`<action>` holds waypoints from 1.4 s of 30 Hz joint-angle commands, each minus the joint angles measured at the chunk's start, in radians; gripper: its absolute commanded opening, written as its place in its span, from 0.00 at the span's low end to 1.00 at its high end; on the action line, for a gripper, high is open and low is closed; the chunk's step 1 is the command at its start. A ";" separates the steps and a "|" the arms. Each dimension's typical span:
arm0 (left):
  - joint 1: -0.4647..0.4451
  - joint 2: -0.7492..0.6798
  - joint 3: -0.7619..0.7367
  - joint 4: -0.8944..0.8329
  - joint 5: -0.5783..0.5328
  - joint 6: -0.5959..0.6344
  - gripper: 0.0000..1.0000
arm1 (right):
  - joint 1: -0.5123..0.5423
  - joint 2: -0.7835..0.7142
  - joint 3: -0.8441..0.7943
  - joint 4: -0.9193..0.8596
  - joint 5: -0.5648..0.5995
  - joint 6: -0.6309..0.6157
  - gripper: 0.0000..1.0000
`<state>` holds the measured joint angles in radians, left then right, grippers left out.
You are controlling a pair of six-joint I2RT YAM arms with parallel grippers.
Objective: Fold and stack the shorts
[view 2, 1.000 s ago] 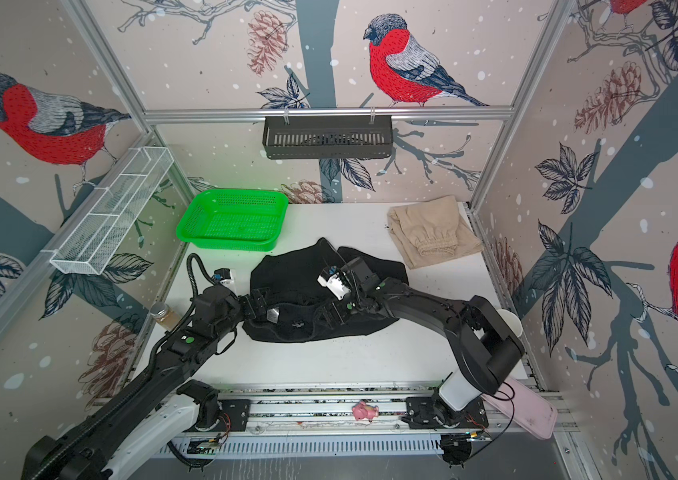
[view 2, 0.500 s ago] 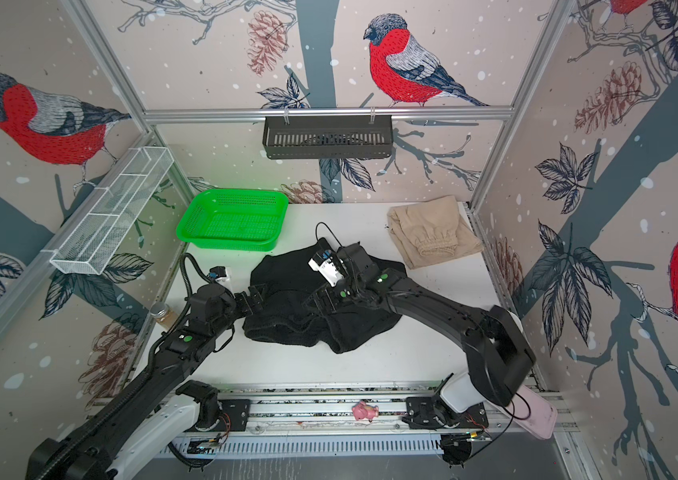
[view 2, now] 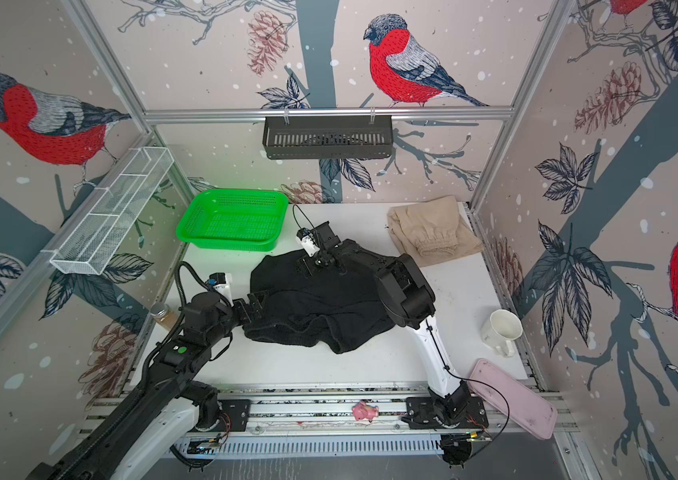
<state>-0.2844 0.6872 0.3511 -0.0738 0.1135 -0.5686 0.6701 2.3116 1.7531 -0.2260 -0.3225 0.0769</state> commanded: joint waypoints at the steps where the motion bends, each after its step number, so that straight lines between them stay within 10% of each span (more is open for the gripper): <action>1: 0.001 -0.011 -0.007 0.017 0.051 -0.001 0.98 | -0.057 0.034 0.003 0.013 0.033 0.047 0.67; 12: 0.000 0.044 0.014 0.051 0.136 0.016 0.98 | -0.240 -0.112 -0.182 0.173 0.197 0.192 0.47; 20: -0.043 0.142 0.003 0.136 0.222 0.013 0.98 | -0.251 -0.407 -0.390 0.171 0.218 0.119 0.68; 32: -0.043 0.295 -0.070 0.376 0.103 -0.053 0.98 | 0.125 -0.914 -0.969 0.141 0.208 0.167 0.73; 42: 0.031 0.600 0.054 0.572 0.231 -0.007 0.98 | 0.308 -0.817 -1.024 0.109 0.136 0.152 0.72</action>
<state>-0.2588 1.2366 0.3588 0.3805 0.2871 -0.5999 0.9459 1.4727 0.7223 -0.1097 -0.1360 0.2340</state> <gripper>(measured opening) 0.982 0.715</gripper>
